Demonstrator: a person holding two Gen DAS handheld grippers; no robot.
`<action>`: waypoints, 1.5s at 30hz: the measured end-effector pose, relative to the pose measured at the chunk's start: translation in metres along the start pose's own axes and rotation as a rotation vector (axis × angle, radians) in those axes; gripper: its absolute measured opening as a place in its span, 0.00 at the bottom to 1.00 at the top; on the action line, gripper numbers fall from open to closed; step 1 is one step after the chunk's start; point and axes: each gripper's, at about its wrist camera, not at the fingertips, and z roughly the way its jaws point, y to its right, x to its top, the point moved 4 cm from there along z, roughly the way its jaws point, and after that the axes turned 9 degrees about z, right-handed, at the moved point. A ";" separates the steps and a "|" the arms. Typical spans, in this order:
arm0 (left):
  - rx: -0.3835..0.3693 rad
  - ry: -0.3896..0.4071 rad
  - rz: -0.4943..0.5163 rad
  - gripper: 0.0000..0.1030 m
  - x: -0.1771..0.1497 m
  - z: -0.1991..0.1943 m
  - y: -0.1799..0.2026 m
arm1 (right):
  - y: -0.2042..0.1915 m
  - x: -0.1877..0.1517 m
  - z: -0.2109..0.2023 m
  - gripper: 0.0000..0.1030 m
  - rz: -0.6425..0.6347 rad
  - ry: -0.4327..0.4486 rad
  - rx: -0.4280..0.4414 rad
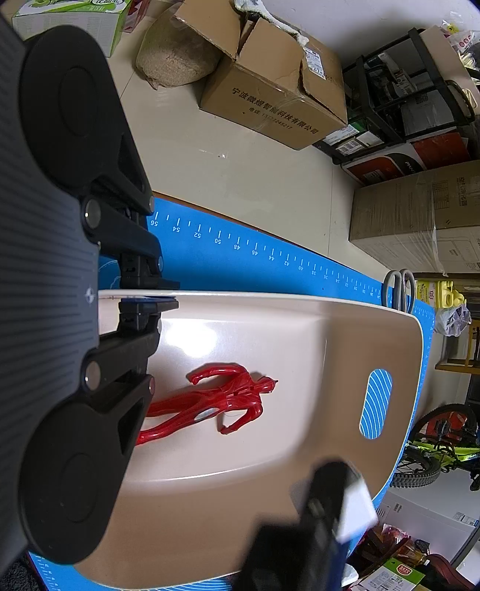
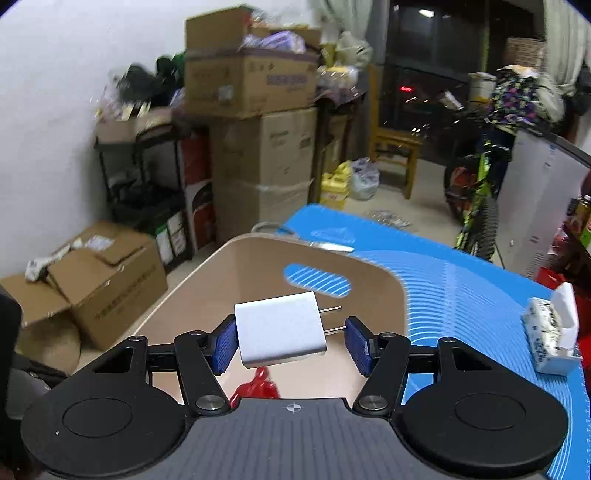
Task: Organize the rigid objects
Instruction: 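Lower the white charger into the basket and open the right tool, then move the right tool back to the white pill bottle and grasp it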
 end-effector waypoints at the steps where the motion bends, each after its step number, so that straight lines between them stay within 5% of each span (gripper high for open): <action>1: 0.000 0.000 0.000 0.04 0.000 0.000 0.000 | -0.004 -0.002 0.005 0.63 -0.011 -0.017 0.002; 26: 0.005 -0.003 0.007 0.04 -0.001 0.001 0.002 | -0.027 -0.048 0.076 0.63 -0.075 -0.384 -0.025; 45: 0.003 -0.004 0.006 0.05 0.000 0.001 0.003 | 0.025 -0.007 0.003 0.74 0.026 -0.124 -0.022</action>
